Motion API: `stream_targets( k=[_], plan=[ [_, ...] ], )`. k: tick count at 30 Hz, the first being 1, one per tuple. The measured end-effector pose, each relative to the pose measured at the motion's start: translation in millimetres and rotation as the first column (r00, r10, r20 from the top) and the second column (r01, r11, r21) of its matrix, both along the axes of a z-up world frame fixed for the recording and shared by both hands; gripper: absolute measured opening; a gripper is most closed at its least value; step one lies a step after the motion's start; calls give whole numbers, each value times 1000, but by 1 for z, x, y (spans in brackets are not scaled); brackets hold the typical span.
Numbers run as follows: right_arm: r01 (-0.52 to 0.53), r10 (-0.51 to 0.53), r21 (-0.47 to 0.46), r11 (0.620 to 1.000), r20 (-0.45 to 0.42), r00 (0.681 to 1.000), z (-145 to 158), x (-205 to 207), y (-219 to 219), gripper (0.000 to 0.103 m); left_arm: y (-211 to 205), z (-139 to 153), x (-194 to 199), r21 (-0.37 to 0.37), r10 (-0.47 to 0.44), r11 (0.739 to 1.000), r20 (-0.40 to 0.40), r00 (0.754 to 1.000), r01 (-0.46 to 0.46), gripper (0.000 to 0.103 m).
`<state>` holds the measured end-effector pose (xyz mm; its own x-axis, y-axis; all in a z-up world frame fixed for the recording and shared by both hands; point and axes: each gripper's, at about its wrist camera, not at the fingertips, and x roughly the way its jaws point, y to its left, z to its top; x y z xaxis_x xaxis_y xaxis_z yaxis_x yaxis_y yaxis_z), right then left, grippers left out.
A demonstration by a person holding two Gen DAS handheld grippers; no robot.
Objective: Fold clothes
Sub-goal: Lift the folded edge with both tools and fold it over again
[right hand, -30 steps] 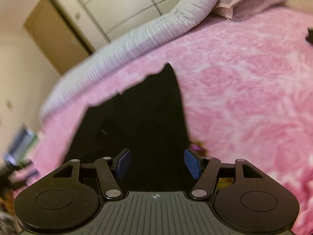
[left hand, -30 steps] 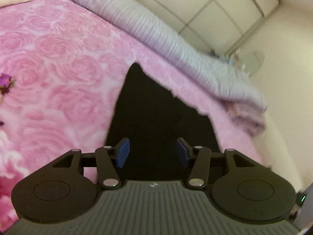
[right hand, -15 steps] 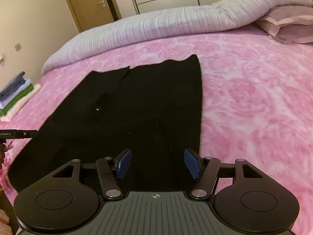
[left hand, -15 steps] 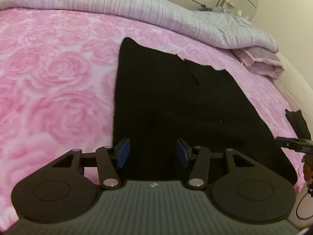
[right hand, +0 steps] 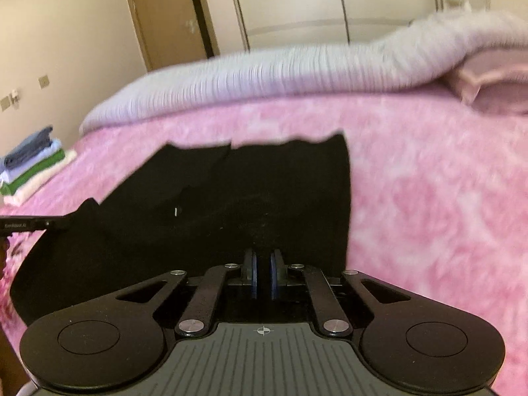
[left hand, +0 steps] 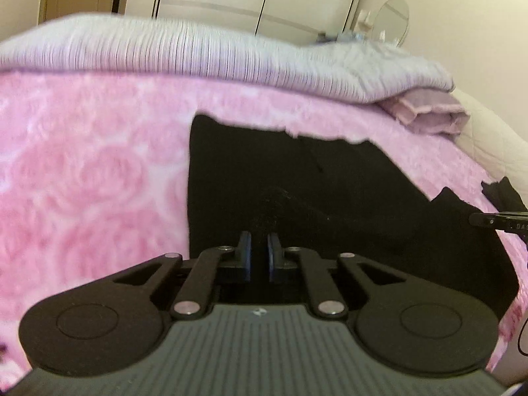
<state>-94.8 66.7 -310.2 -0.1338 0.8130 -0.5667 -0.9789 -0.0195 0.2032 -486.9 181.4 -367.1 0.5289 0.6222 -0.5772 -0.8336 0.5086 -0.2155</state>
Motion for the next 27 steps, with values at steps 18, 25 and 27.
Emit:
stream_targets(
  k=[18, 25, 27],
  plan=[
    [238, -220, -106, 965, 152, 963, -1, 0, -4, 26, -8, 1, -20, 34, 131, 991, -107, 986, -128, 14],
    [170, -164, -39, 985, 117, 979, 14, -52, -89, 27, -100, 13, -16, 9, -12, 1000, -62, 998, 13, 14],
    [133, -122, -61, 989, 162, 979, 1, -77, -98, 27, -121, -1, 0, -7, -55, 998, -97, 994, 55, 15]
  ],
)
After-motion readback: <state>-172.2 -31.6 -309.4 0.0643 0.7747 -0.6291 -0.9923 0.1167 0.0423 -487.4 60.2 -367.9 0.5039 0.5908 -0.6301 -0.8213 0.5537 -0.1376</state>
